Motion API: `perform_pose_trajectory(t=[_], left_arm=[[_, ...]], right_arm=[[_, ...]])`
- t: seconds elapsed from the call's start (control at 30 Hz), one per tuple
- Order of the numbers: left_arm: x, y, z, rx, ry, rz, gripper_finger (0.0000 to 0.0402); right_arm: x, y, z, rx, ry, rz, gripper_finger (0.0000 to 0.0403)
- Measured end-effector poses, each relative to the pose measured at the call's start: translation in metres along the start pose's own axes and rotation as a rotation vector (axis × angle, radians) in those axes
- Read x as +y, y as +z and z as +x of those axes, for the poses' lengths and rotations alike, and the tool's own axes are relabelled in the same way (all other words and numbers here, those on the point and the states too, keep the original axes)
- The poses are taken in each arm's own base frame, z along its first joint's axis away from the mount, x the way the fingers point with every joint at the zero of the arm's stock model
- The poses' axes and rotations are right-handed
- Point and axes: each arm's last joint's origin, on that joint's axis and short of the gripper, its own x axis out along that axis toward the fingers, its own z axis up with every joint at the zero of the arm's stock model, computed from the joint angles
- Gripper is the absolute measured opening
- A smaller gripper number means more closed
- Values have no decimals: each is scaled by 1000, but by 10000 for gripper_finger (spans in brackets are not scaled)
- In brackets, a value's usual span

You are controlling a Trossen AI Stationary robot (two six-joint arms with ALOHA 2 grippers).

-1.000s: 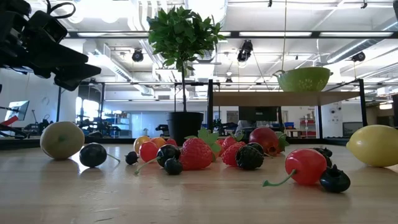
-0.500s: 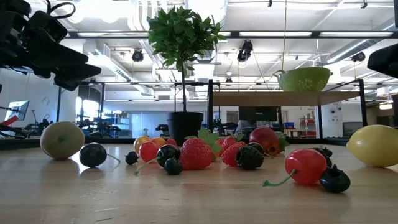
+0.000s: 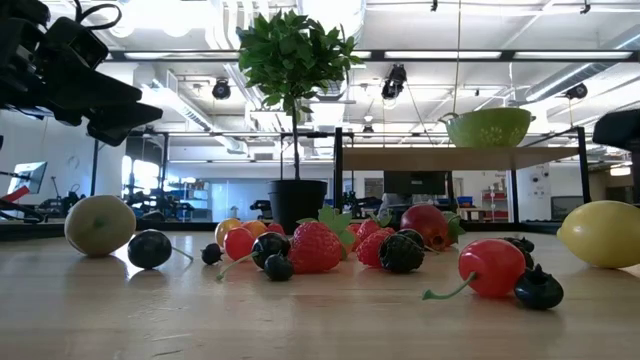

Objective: Pick & Place Fruit
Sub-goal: Put the strawberry into the green strainer bowl on the shelf

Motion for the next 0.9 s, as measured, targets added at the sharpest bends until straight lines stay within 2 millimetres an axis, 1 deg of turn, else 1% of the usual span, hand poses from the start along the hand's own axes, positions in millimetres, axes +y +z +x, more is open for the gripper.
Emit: perform_pose_trajectory(t=[0.3,0.73,0.8,0.9], left_arm=[[0,0,0,0,0,0,229],[0,0,0,0,0,0,229],[0,0,0,0,0,0,229],[0,0,0,0,0,0,229]], right_arm=[[2,1,2,12,11,10,232],[4,1,2,35,49,16,132],[3,1,2,37,50,16,124],[3,1,2,37,49,16,126]])
